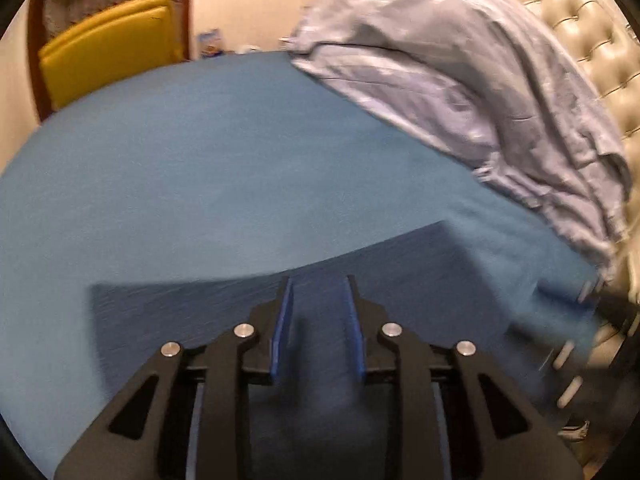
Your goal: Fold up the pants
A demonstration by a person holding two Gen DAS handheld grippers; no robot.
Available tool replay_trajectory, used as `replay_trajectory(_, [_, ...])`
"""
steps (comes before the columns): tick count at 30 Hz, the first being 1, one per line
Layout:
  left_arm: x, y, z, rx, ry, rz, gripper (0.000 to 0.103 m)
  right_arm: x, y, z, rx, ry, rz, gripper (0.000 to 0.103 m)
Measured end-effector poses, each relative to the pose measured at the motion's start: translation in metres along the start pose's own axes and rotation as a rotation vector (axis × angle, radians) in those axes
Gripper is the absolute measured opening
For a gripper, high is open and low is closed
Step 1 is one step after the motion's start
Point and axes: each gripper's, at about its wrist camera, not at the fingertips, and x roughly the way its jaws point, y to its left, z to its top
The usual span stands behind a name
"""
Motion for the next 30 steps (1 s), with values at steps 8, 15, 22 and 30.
replay_trajectory(8, [0.007,0.066,-0.025,0.079,0.105,0.159,0.033,0.084,-0.012,0.027,-0.023,0.142,0.049,0.050])
replay_trajectory(15, [-0.043,0.098,-0.026,-0.033,0.015,0.209,0.037,0.068,-0.004,0.010,-0.021,0.106,0.005,0.051])
replay_trajectory(22, [-0.061,-0.002,-0.078,-0.040,0.106,-0.007,0.047,0.013,0.019,-0.053,-0.034,0.067,-0.091,0.059])
replay_trajectory(30, [-0.093,-0.018,-0.121,0.007,0.149,0.110,0.067,0.015,0.007,-0.098,-0.006,0.118,-0.136,0.071])
